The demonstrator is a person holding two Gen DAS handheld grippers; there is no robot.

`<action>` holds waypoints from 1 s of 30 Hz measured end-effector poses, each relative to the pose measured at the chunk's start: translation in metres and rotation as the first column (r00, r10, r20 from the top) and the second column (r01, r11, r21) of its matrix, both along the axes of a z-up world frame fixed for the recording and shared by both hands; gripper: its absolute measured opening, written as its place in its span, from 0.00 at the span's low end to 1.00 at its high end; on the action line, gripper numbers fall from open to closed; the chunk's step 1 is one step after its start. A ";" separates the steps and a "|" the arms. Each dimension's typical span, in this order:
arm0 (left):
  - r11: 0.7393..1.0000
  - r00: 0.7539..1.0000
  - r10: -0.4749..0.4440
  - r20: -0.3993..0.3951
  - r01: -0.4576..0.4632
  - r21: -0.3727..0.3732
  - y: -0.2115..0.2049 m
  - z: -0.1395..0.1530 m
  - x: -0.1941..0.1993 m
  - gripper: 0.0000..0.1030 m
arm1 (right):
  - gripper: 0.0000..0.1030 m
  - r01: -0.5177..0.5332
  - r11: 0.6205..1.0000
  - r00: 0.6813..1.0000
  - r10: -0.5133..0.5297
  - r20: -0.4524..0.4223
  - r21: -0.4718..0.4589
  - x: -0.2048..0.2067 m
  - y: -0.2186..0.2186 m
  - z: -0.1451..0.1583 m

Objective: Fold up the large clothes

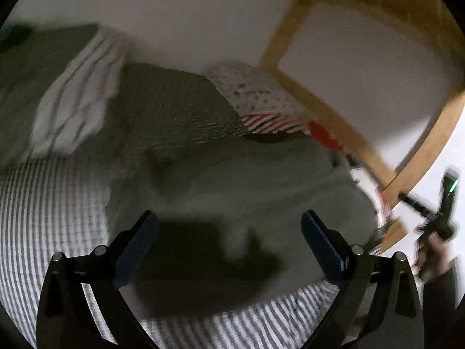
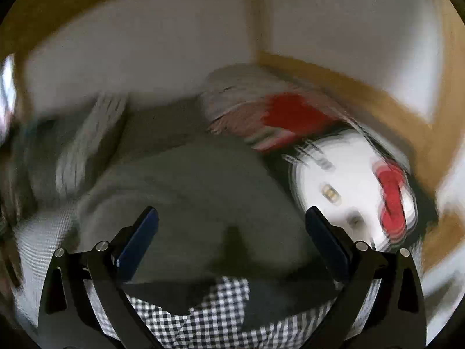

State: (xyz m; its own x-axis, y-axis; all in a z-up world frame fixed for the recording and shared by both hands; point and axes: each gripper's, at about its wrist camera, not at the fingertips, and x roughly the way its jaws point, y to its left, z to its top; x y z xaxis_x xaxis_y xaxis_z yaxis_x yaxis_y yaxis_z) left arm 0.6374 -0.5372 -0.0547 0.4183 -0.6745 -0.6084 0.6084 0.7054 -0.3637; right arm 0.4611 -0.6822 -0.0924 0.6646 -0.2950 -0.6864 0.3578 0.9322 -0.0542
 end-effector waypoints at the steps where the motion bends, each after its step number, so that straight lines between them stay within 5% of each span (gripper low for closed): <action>1: 0.999 1.000 -0.004 -0.013 0.005 0.036 -0.028 -0.006 0.014 0.94 | 0.97 -0.020 1.000 0.999 0.020 -0.042 -0.010 0.027 0.006 0.011; 3: 0.994 0.996 0.063 -0.064 -0.057 0.092 -0.065 -0.027 0.047 0.94 | 0.96 -0.015 0.999 0.986 0.024 -0.164 0.052 0.088 0.000 -0.007; 6: 0.980 0.982 0.108 -0.157 -0.078 0.183 -0.085 -0.056 0.089 0.94 | 0.96 0.030 0.980 0.896 0.060 -0.440 0.194 0.139 -0.019 -0.063; 7: 0.982 0.960 0.078 -0.271 -0.027 0.184 -0.091 -0.077 0.103 0.94 | 0.96 0.019 0.977 0.890 0.081 -0.448 0.214 0.141 -0.023 -0.062; 9: 0.997 0.919 0.029 -0.394 0.000 0.074 -0.078 -0.107 0.115 0.96 | 0.96 -0.002 0.964 0.889 0.123 -0.441 0.264 0.132 -0.029 -0.068; 12: 1.000 0.911 -0.018 -0.411 0.023 0.007 -0.068 -0.126 0.118 0.96 | 0.96 -0.026 0.954 0.893 0.157 -0.422 0.299 0.119 -0.032 -0.075; 16: 1.000 0.928 -0.014 -0.373 0.015 -0.002 -0.067 -0.134 0.109 0.96 | 0.96 -0.016 0.962 0.896 0.135 -0.422 0.274 0.122 -0.027 -0.069; 19: 1.000 0.933 0.000 -0.359 -0.003 -0.008 -0.066 -0.118 0.106 0.96 | 0.96 -0.023 0.974 0.905 0.116 -0.408 0.226 0.130 -0.015 -0.032; 22: 1.000 0.986 0.006 -0.165 -0.005 0.010 -0.070 -0.063 0.107 0.96 | 0.96 -0.023 0.985 0.949 0.076 -0.305 0.172 0.145 -0.015 0.014; 24: 0.999 0.993 0.018 -0.114 -0.014 0.037 -0.074 -0.049 0.111 0.96 | 0.96 -0.012 0.991 0.934 0.060 -0.353 0.136 0.170 -0.021 0.015; 27: 0.995 0.952 -0.046 -0.302 0.072 0.075 -0.099 -0.073 0.140 0.96 | 0.96 -0.035 0.979 0.865 0.131 -0.485 0.201 0.210 -0.023 -0.022; 28: 0.993 0.925 -0.073 -0.373 0.101 0.056 -0.106 -0.087 0.149 0.96 | 0.96 -0.040 0.978 0.857 0.139 -0.496 0.205 0.217 -0.023 -0.029; 30: 0.996 0.916 -0.078 -0.393 0.090 0.012 -0.105 -0.098 0.159 0.95 | 0.80 -0.054 0.967 0.872 0.167 -0.460 0.249 0.222 -0.029 -0.031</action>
